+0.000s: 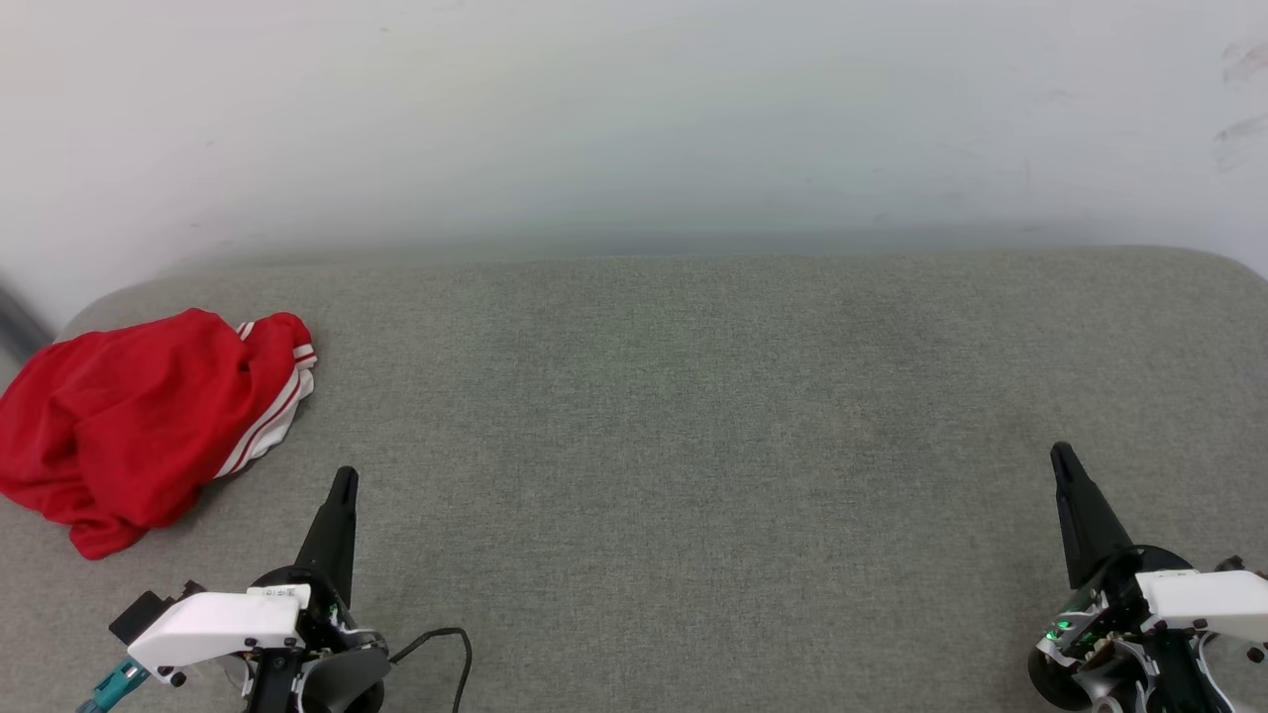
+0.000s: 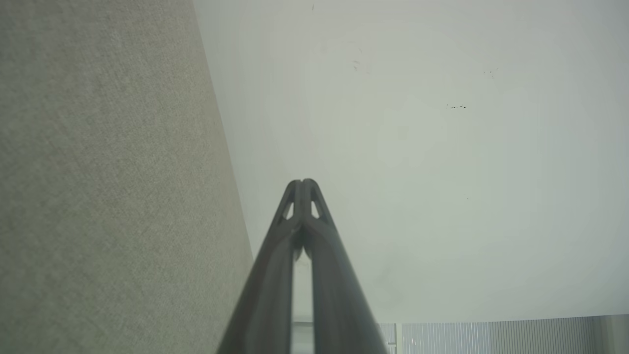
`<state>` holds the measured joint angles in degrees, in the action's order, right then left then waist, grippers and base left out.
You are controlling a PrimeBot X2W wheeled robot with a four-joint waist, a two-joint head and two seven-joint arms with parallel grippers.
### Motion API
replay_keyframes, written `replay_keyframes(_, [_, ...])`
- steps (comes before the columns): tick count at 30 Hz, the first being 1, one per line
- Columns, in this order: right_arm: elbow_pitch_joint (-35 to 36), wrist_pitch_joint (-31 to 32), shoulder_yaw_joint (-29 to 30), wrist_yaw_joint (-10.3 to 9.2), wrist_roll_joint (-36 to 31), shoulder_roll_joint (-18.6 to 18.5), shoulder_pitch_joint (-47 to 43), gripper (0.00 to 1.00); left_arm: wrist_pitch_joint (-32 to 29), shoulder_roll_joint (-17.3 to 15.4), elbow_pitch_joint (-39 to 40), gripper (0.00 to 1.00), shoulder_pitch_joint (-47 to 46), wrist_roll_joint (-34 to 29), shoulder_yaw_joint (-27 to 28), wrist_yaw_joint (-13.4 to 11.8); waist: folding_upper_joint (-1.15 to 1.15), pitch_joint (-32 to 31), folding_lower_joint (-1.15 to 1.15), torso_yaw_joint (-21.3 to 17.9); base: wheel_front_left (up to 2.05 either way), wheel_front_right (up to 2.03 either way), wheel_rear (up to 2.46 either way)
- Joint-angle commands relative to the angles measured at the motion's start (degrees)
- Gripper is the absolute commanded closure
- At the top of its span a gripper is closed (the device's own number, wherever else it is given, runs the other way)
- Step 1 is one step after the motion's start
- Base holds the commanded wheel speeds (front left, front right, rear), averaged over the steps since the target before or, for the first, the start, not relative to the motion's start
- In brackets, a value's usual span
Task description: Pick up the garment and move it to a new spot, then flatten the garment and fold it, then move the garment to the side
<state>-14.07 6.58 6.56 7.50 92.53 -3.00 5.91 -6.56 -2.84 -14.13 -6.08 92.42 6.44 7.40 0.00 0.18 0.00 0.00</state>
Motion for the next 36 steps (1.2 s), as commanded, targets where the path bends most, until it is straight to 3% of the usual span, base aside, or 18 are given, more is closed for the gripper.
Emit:
replay_keyframes(1, [-0.03, 0.04, -0.01, -0.02, -0.27, 0.20, 0.65, 1.00, -0.10, -0.07, 0.04, 1.00, -0.40, 0.00, 0.16, 0.20, 0.00, 0.00, 0.00, 0.00, 0.00, 0.00, 0.00])
replay_keyframes(6, [-0.03, 0.04, -0.01, -0.02, -0.27, 0.20, 0.65, 1.00, -0.10, -0.07, 0.04, 1.00, -0.40, 0.00, 0.17, 0.20, 0.00, 0.00, 0.00, 0.00, 0.00, 0.00, 0.00])
replay_keyframes(7, [-0.14, -0.02, -0.02, 0.00, 0.00, 0.00, -0.10, 0.00, 0.03, 0.01, -0.17, 0.00, 0.07, -0.01, -0.04, -0.01, 0.00, 0.00, 0.00, 0.00, 0.00, 0.00, 0.00])
replay_keyframes(25, [0.97, -4.50, -2.14, 0.00, -4.97, 0.06, -3.19, 0.00, 4.52, 0.07, 0.10, 0.00, 2.68, -2.02, 0.47, 0.01, 0.00, -0.12, 0.00, -0.08, 0.00, 0.00, 0.00])
replay_keyframes(36, [4.18, -7.21, -1.05, 0.00, -19.67, 0.06, -3.60, 0.00, 7.19, 0.04, 0.90, 0.00, 2.69, -11.50, 5.79, 0.03, 0.00, -0.09, 0.00, 0.03, 0.00, 0.00, 0.00])
